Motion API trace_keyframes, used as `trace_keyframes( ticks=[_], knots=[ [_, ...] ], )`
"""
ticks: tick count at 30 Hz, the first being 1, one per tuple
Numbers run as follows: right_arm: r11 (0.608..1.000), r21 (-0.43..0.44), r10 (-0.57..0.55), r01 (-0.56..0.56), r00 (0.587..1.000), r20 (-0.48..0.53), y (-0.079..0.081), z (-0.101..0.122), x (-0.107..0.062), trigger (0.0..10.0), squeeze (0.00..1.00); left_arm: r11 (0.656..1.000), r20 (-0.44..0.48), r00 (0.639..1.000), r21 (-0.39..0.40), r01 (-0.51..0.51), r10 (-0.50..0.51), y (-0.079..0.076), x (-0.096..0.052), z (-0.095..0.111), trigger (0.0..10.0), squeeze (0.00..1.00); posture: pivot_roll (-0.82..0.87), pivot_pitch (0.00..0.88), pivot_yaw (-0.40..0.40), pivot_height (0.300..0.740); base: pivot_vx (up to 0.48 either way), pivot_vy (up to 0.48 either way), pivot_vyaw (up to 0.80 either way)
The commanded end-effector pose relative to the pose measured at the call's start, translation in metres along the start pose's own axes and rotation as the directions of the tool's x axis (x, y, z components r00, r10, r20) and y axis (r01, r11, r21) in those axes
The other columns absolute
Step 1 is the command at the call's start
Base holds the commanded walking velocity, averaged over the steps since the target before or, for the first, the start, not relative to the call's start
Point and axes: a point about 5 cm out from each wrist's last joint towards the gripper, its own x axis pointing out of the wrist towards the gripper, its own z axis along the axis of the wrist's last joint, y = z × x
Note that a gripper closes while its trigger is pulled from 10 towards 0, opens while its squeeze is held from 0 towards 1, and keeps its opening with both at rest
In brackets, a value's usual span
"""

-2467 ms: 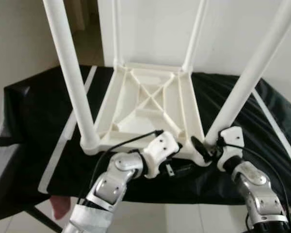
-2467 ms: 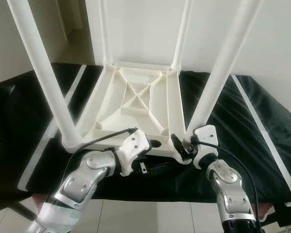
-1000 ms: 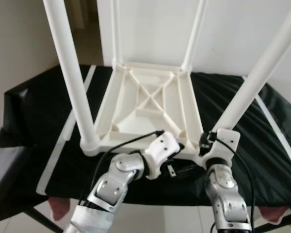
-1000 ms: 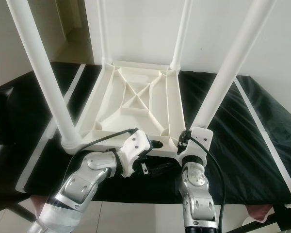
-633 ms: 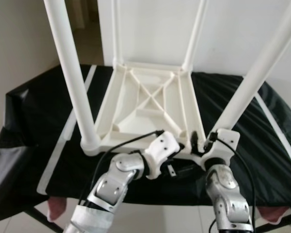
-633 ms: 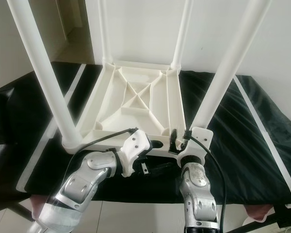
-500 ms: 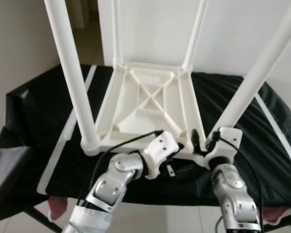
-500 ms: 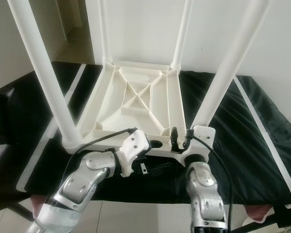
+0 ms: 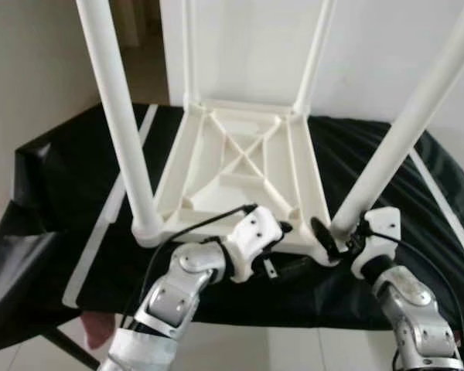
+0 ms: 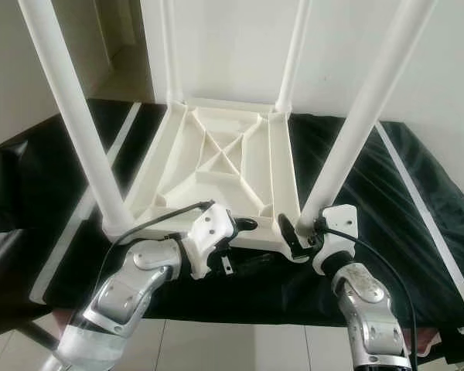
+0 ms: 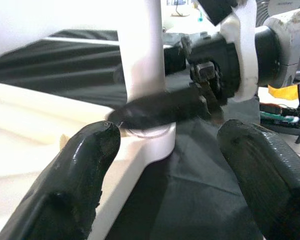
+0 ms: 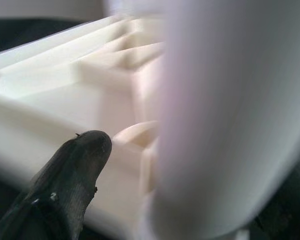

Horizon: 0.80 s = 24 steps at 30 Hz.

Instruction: Building children table

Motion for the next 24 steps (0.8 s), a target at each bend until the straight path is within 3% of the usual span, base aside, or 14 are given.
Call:
trace_keyframes(
  ticks=[1,3,4,6,7,8,18,19,20,24],
  knots=[
    [0.998,-0.006,0.062,-0.062,0.998,-0.019,-0.001,-0.004,-0.001,10.0,0.0,0.997,0.008,0.998,0.023,-0.068,0.068,0.002,0.003,0.002,10.0,0.0,-0.02,0.0,-0.026,0.74,0.0,0.0,0.0],
    [0.996,-0.032,0.079,-0.08,0.997,-0.028,-0.004,-0.005,-0.002,10.0,0.0,0.997,0.01,0.998,0.028,-0.068,0.067,0.002,0.003,0.003,10.0,0.0,-0.02,0.0,-0.024,0.74,0.0,0.0,0.0],
    [0.995,-0.043,0.088,-0.089,0.995,-0.038,-0.005,-0.006,-0.002,6.0,0.0,0.998,0.011,0.998,0.029,-0.064,0.064,0.001,0.002,0.003,10.0,0.0,-0.02,0.0,-0.023,0.74,0.0,0.0,0.0],
    [0.994,-0.051,0.097,-0.099,0.994,-0.043,-0.007,-0.007,-0.003,6.0,0.0,0.998,0.012,0.998,0.031,-0.062,0.062,0.001,0.002,0.003,10.0,0.0,-0.02,0.0,-0.023,0.74,0.0,0.0,0.0],
    [0.992,-0.05,0.112,-0.115,0.992,-0.052,-0.008,-0.009,-0.003,1.1,0.0,0.998,0.012,0.998,0.031,-0.06,0.06,0.0,0.002,0.002,10.0,0.0,-0.02,0.0,-0.024,0.74,0.0,0.0,0.0],
    [0.992,-0.049,0.117,-0.12,0.991,-0.059,-0.008,-0.01,-0.004,0.0,0.0,0.998,0.01,0.998,0.027,-0.056,0.056,0.0,0.002,0.002,10.0,0.0,-0.02,0.0,-0.026,0.74,0.0,0.0,0.0],
    [0.993,0.002,0.12,-0.12,0.991,-0.063,-0.01,-0.013,-0.008,0.0,0.0,0.998,0.01,0.998,0.008,-0.056,0.056,0.0,0.003,0.0,10.0,0.0,-0.02,0.0,-0.031,0.74,0.0,0.0,0.0],
    [0.994,0.022,0.11,-0.109,0.992,-0.057,-0.007,-0.013,-0.007,3.3,0.0,0.999,0.013,0.999,0.004,-0.052,0.052,-0.001,0.003,0.0,10.0,0.0,-0.02,0.0,-0.032,0.74,0.0,0.0,0.0],
    [0.995,0.029,0.102,-0.1,0.994,-0.045,-0.003,-0.012,-0.007,10.0,0.0,0.999,0.013,0.999,0.004,-0.051,0.051,-0.001,0.002,0.0,10.0,0.0,-0.02,0.0,-0.034,0.74,0.0,0.0,0.0],
    [0.996,0.041,0.078,-0.077,0.997,-0.018,0.007,-0.011,-0.006,10.0,0.0,0.999,0.01,0.999,0.002,-0.05,0.05,-0.002,0.002,-0.001,10.0,0.0,-0.02,0.0,-0.033,0.74,0.0,0.0,0.0]
  ],
)
